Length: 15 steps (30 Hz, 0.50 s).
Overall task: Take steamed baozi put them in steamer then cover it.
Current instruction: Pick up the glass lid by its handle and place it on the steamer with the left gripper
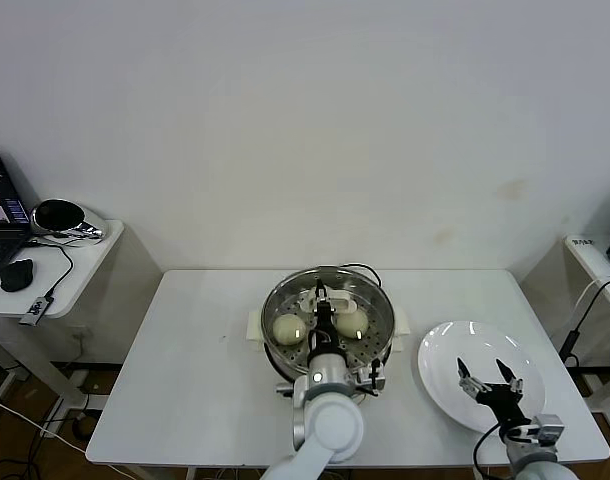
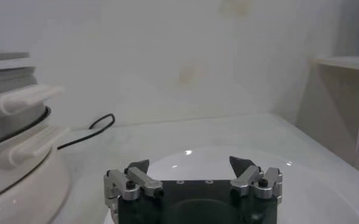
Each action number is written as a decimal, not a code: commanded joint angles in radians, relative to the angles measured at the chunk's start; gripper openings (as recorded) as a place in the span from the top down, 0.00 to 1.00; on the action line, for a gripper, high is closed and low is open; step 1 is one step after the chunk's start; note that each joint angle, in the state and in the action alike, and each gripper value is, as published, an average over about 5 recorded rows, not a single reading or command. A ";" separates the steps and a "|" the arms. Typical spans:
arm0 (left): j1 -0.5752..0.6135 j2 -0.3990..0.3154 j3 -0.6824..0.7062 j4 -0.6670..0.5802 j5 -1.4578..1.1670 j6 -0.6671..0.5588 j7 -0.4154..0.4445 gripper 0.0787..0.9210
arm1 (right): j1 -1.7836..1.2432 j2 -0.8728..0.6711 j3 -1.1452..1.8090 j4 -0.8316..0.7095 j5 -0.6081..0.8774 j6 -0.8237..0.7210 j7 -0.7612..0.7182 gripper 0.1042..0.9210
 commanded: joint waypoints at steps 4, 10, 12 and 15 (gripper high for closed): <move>-0.012 -0.005 0.001 0.003 -0.011 0.041 0.015 0.93 | -0.006 -0.004 0.009 0.007 0.000 0.000 0.000 0.12; -0.017 -0.003 -0.010 0.019 -0.032 0.040 0.009 0.93 | -0.011 -0.008 0.021 0.009 0.000 0.000 0.000 0.12; -0.016 -0.003 -0.010 0.021 -0.037 0.040 0.009 0.93 | -0.014 -0.012 0.023 0.008 0.000 0.001 0.000 0.12; -0.015 -0.003 -0.010 0.027 -0.040 0.040 0.004 0.93 | -0.019 -0.015 0.025 0.009 0.000 0.002 0.000 0.12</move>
